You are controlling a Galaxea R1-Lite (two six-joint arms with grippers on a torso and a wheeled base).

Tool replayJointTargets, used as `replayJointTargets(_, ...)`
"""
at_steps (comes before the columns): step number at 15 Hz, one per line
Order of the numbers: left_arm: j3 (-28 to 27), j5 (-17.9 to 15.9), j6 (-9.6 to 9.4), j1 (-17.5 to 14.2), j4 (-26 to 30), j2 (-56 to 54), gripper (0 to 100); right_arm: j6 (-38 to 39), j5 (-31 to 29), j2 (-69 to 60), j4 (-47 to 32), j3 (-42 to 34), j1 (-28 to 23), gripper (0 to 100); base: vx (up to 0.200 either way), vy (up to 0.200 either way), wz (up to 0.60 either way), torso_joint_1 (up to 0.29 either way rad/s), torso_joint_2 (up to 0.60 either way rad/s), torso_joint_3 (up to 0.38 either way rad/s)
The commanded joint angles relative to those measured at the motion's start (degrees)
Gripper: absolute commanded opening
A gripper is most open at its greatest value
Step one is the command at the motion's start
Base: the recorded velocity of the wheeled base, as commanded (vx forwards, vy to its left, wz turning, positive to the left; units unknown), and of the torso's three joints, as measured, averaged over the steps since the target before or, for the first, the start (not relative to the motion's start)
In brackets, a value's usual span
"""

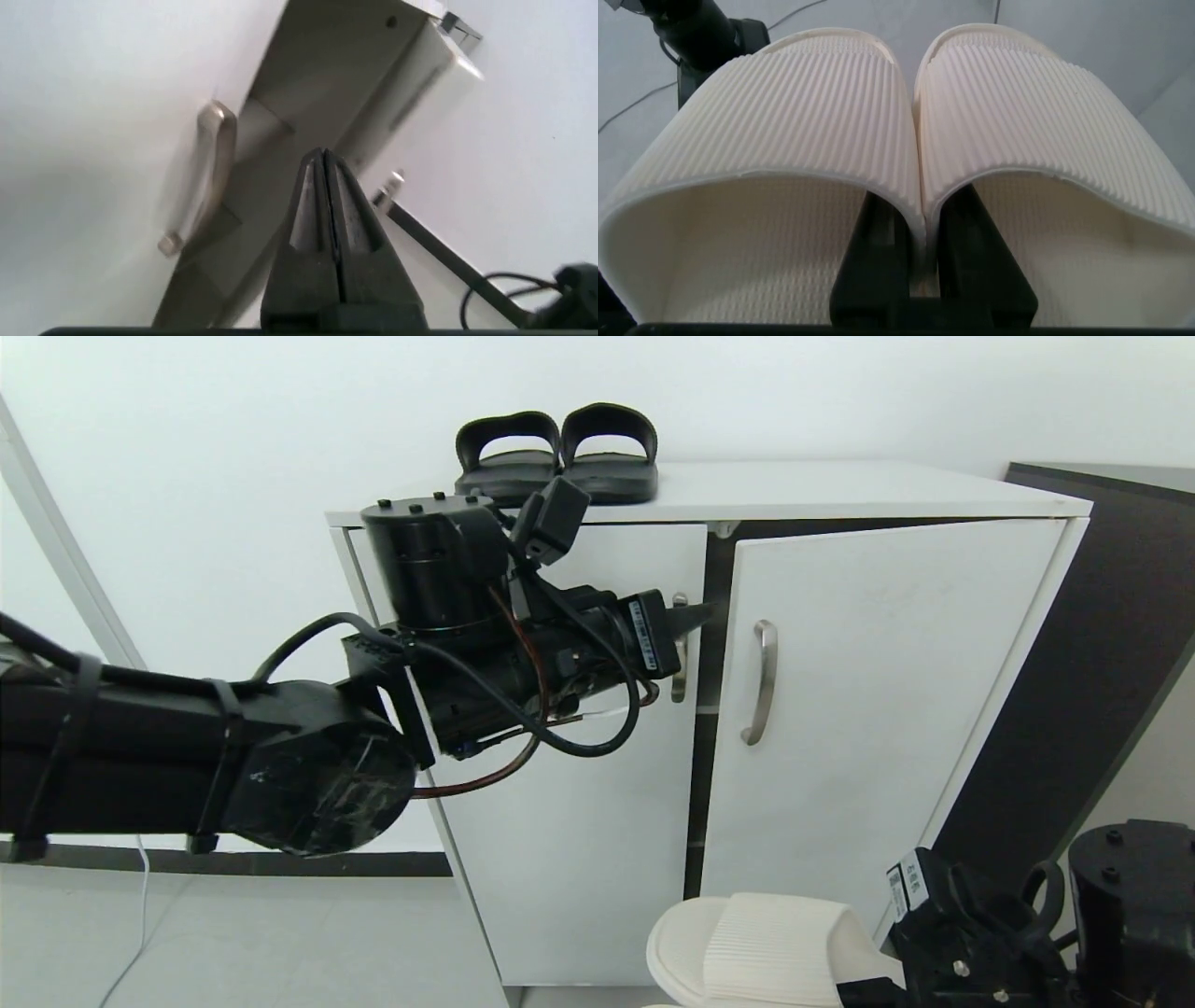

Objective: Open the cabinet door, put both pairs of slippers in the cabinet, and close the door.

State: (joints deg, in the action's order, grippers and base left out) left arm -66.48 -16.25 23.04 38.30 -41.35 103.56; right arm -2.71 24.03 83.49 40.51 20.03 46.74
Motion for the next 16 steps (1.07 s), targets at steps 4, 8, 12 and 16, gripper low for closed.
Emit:
replayJointTargets(4,-4.3,0.1,0.08,-0.1,0.2,4.9,0,0.1,0.0,0.4,-0.3,0.1,0.5,0,0.000,0.000,0.00,0.000,0.00,0.000)
replayJointTargets(8,-5.6,0.1,0.16,-0.1,0.3,5.8,0,0.1,-0.1,0.4,-0.4,-0.2,2.0,0,0.000,0.000,0.00,0.000,0.00,0.000)
replayJointTargets(12,-7.0,0.3,0.25,0.0,0.1,7.4,0,0.2,-0.2,1.5,-0.4,-0.1,2.3,0,-0.100,0.000,0.00,0.002,0.00,0.001)
replayJointTargets(16,-4.6,1.4,-0.10,4.6,-0.5,6.1,0,0.2,-0.2,1.6,-0.4,-0.3,3.9,0,-0.200,0.000,0.00,0.005,0.00,0.002)
